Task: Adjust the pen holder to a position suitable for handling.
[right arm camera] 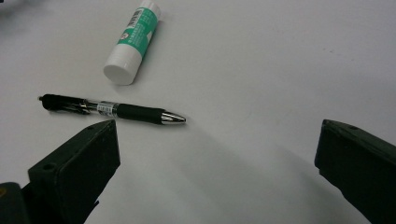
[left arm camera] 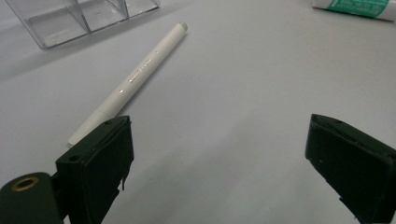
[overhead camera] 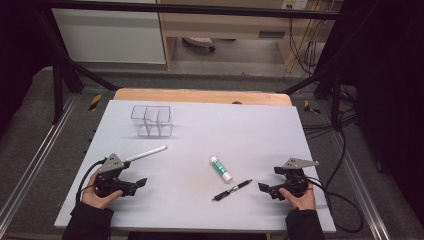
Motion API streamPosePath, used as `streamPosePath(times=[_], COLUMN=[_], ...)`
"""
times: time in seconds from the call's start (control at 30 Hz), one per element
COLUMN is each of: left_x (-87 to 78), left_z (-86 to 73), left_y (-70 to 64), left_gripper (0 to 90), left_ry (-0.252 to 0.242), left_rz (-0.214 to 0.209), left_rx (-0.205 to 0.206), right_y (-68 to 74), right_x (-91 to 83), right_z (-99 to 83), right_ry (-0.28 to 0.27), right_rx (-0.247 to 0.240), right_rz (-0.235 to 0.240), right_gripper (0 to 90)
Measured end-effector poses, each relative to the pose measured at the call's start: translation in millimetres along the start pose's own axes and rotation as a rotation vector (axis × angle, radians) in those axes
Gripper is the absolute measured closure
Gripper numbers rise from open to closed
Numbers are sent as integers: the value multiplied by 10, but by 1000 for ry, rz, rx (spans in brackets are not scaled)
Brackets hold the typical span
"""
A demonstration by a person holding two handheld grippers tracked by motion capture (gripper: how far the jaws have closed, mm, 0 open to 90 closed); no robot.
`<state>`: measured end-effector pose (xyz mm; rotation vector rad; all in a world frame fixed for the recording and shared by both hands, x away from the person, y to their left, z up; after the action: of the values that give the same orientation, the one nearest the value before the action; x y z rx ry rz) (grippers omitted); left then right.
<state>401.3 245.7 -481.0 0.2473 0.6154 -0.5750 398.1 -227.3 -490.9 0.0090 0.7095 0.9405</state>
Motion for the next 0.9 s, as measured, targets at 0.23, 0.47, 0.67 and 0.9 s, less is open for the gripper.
streamPosePath(times=[0.23, 0.47, 0.67, 0.9], left_x=[6, 12, -4, -9], left_z=[15, 24, 54, 119], left_y=[-30, -34, -47, -22], left_gripper=[73, 69, 61, 60], left_ry=[2, 6, 4, 2], left_rz=[-9, -16, -19, -5], left_rx=[9, 10, 22, 50], right_y=[1, 8, 9, 7], right_x=[-11, -1, -1, 12], right_z=[3, -2, -1, -9], right_ry=[-2, 2, 2, 10], right_rx=[-4, -3, -1, -8], right_rz=[2, 4, 3, 3], right_gripper=[5, 5, 5, 5])
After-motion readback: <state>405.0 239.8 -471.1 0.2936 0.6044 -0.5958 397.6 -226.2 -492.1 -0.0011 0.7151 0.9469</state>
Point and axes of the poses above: each handheld gripper's, and its own axes: x roughly forward along the jaws, z roughly out of its top, y roughly to its left, the point moved 7 cm from there along x, roughly forward along the jaws, and after that the axes turned 9 degrees about z, right-handed, at the moved point
